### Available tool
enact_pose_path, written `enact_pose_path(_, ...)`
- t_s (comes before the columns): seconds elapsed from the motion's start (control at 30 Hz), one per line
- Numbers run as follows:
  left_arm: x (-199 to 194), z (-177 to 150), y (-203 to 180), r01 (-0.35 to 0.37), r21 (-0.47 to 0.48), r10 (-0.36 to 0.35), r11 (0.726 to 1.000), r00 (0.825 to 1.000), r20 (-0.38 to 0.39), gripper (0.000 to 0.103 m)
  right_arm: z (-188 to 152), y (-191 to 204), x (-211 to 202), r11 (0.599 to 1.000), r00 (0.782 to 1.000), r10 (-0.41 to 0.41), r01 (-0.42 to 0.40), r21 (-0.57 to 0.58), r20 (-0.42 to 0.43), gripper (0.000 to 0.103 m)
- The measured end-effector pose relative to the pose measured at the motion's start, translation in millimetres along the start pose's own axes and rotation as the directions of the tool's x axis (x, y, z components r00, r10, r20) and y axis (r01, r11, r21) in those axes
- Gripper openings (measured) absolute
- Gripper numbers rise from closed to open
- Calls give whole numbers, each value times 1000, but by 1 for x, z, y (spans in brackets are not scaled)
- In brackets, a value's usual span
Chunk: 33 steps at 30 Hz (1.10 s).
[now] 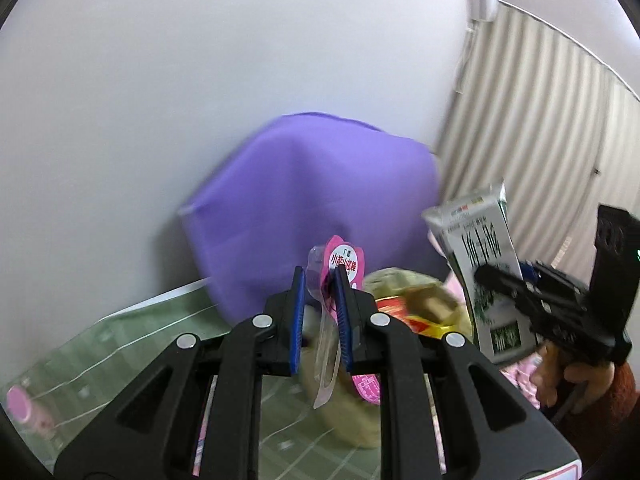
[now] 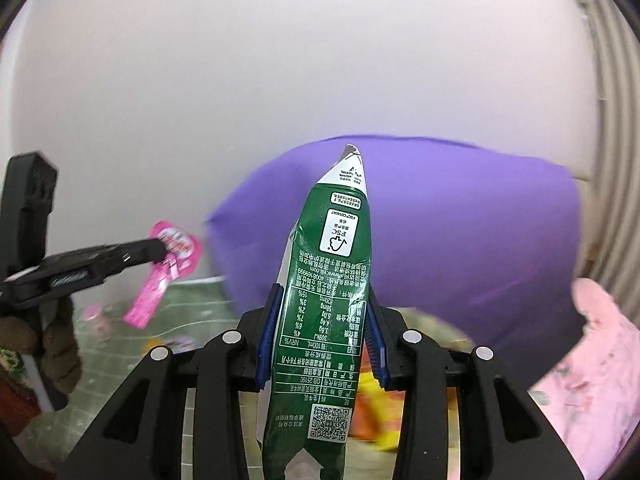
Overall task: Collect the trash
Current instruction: 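Carry the pink lollipop and milk carton over the yellow trash bag, then open both grippers to drop the lollipop and carton into the bag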
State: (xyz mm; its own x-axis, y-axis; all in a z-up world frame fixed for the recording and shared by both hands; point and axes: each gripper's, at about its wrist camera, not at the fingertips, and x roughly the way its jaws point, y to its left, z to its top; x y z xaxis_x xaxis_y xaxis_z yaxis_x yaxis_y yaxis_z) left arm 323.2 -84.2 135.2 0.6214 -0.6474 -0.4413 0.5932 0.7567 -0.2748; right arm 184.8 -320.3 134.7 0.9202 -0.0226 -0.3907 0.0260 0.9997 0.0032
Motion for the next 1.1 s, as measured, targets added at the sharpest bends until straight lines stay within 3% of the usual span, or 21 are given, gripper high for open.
enact_pose_path(0.2, 47, 4, -51, 117, 52, -115, 992, 992, -41, 14, -5, -62, -15, 993, 997, -79, 79, 89, -1, 36)
enact_pose_path(0.37, 97, -23, -62, 99, 41, -92, 994, 986, -138, 14, -21, -80, 1, 991, 998, -60, 62, 122, -23, 36)
enact_pose_path(0.6, 165, -61, -70, 81, 37, -66, 996, 952, -299, 14, -58, -87, 81, 991, 984, 4, 20, 133, -179, 36)
enact_pose_path(0.77, 184, -65, -72, 82, 62, -57, 995, 941, -334, 14, -78, -91, 101, 989, 971, 32, 4, 151, -237, 36)
enact_pose_path(1.1, 186, -62, -71, 100, 60, -73, 993, 934, -351, 14, -75, -89, 104, 991, 962, 22, 16, 136, -274, 36)
